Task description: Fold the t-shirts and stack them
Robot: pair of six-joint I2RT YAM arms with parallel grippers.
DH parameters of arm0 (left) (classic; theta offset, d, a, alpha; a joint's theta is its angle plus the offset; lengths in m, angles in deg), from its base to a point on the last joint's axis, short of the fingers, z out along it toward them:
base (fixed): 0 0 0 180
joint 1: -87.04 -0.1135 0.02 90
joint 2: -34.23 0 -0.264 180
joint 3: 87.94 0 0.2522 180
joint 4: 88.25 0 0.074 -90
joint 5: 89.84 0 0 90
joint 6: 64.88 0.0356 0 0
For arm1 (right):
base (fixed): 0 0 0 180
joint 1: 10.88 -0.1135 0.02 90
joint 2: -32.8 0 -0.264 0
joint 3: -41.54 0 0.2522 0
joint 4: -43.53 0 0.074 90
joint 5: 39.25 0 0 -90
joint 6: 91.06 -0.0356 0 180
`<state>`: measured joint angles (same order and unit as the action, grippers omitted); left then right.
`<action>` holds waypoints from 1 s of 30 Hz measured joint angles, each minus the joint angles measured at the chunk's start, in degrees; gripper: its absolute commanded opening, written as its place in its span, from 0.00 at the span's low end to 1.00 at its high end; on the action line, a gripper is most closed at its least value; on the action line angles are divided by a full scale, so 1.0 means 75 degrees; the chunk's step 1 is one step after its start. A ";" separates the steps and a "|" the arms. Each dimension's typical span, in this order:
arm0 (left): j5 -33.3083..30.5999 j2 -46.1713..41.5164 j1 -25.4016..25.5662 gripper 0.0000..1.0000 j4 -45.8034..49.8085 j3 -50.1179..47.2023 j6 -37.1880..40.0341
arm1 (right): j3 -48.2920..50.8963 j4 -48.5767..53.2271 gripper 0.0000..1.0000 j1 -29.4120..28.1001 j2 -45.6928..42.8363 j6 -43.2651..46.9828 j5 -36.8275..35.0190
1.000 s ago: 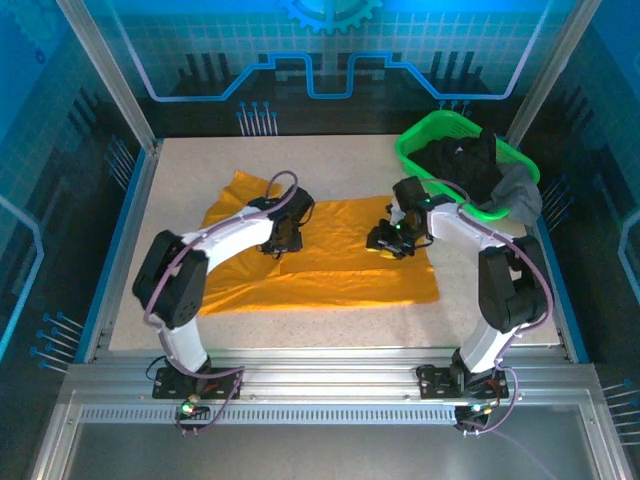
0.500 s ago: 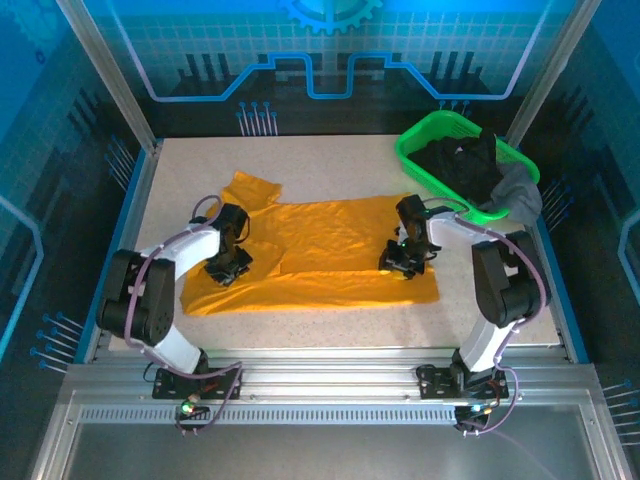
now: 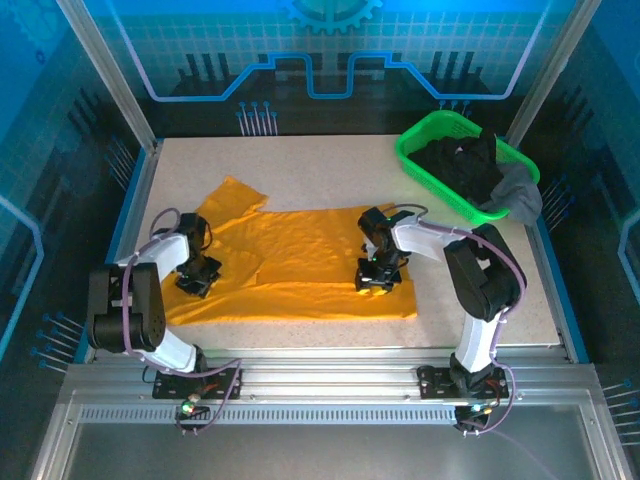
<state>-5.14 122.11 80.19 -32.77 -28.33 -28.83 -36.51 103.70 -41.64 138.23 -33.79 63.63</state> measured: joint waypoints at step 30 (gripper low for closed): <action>-0.0708 0.6988 0.0146 0.47 -0.1358 1.0171 0.1626 | -0.3672 -0.0475 0.44 0.1679 0.0574 -0.0245 0.0122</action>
<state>-10.45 174.52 81.28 -42.96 47.95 -16.64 -64.05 100.14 -29.05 142.53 -35.63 64.55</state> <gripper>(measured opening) 0.460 0.438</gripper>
